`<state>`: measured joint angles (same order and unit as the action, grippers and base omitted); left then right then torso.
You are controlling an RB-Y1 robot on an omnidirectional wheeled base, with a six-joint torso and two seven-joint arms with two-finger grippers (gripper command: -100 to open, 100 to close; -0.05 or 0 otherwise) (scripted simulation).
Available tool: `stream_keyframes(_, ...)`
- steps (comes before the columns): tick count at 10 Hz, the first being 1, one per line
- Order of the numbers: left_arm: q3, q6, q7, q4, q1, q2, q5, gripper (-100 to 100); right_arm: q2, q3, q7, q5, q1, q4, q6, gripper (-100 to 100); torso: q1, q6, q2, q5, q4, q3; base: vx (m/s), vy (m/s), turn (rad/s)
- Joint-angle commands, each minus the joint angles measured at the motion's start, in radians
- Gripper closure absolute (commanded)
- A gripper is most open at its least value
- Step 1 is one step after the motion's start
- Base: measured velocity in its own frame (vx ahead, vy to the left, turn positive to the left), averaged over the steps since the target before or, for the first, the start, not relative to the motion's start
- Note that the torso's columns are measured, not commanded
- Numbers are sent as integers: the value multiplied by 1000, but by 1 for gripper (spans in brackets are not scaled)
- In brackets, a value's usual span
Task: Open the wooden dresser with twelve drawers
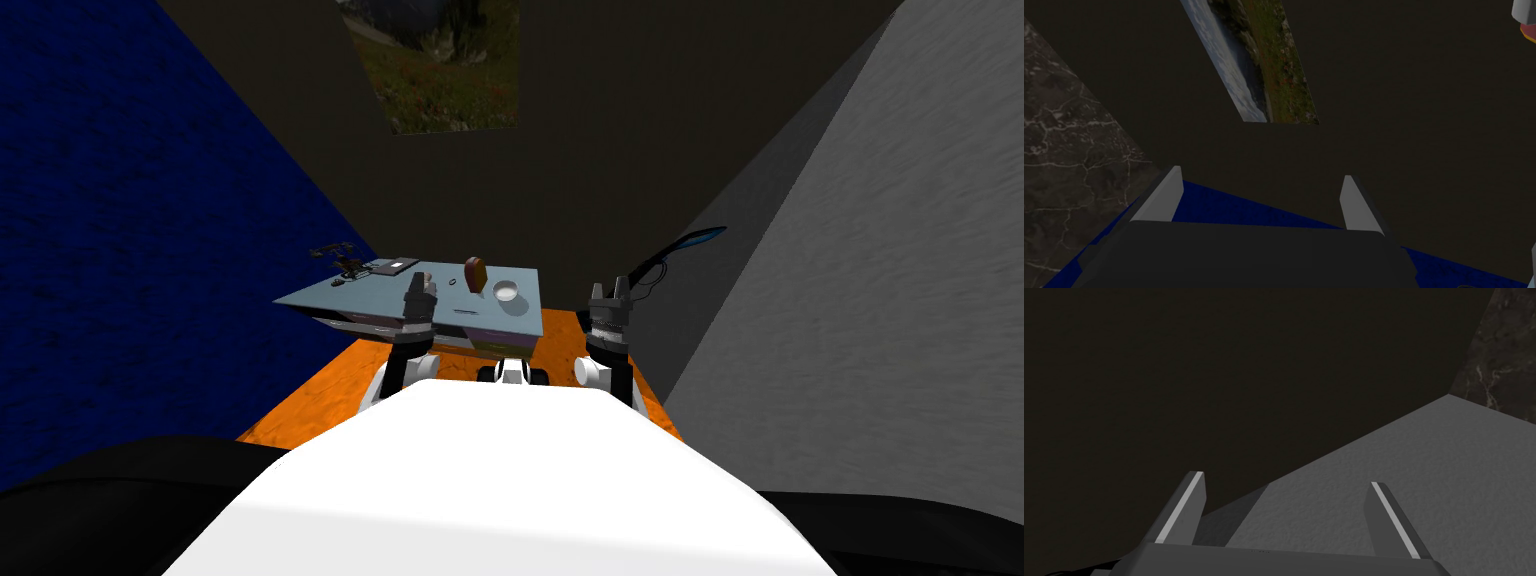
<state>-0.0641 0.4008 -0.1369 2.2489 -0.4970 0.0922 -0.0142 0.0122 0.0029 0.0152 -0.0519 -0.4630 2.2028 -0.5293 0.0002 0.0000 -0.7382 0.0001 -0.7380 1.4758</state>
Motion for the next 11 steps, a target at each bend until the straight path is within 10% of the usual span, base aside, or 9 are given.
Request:
stream_keyframes(1,-4,30,0,-65,12,32,5,-100,0,0,0,0,0,0,0,0,-1,0,0,0,0,0,-10,9,-2)
stream_keyframes(11,-29,139,-2,-337,78,94,34,-100,0,0,0,0,0,0,0,0,0,0,0,0,0,0,-16,17,-6)
